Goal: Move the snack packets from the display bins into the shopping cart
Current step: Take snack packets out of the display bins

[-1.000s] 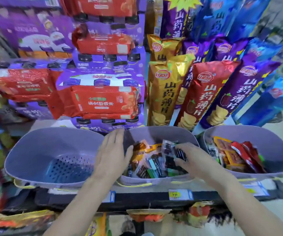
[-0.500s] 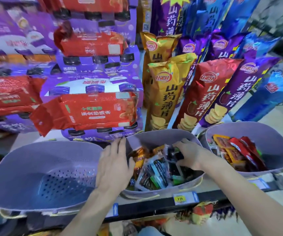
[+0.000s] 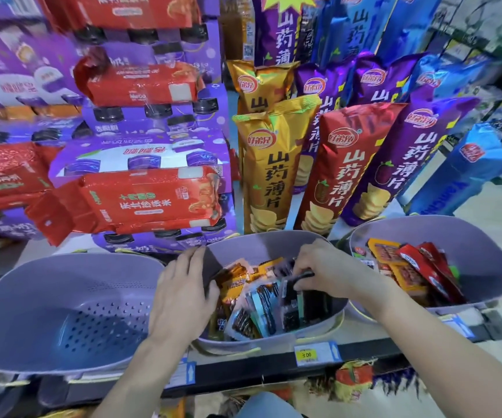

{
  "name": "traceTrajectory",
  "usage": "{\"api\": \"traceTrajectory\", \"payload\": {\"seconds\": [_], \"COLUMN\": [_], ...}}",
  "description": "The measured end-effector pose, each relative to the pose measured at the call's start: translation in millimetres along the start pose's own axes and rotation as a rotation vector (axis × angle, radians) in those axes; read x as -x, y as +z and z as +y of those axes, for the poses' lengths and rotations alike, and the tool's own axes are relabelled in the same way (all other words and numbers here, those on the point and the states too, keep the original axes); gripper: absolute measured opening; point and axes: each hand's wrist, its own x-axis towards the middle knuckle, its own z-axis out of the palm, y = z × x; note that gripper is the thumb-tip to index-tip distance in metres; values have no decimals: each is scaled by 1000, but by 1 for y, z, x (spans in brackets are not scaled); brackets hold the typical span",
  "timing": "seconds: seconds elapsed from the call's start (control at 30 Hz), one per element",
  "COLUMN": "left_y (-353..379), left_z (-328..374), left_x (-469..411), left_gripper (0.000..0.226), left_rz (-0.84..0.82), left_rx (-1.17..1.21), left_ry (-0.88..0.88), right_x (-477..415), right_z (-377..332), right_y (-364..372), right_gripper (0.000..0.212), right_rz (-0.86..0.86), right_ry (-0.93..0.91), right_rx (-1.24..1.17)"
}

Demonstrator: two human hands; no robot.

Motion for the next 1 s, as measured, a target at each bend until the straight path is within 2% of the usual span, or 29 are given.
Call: {"api": "traceTrajectory", "payload": {"seconds": [0.2,0.37,0.5,0.6,0.7,0.8,0.87,0.9,1.0], "left_y": [0,0,-2,-8,-16,-20,-18,-16,-13], "left_z": [1,1,0,3,17,36,46,50,59], "left_x": [1,2,-1,-3,-1,-3,-5,-5,-7], "left_gripper": [69,69,66,54,48,63,78,76,41], "left_rz": [29,21,-15,35,42,-151,-313,-373,-393], "left_rx": [-14,22,93,305,636,1055,1239,1306,1425], "left_ry": [2,-10,-34,-66,-116,-226,-293,-312,-418], "right_x": [-1,-5,-5,-2,-1,-4,-10,-13,-20], "right_z": [5,11,15,12,3,-14,-28,-35,-53], "right_y": [-1,-4,-6,-5,-3,2,7,10,14], "right_gripper": [17,14,10,9,8,11,11,10,8], "right_rz": [52,93,204,301,325,295,290,282,207], "right_ry": [-34,-9,44,87,114,159,208,227,216], "right_rx": [-120,-310,-459,-660,-910,-1171,-1275,-1286,-1385]}}
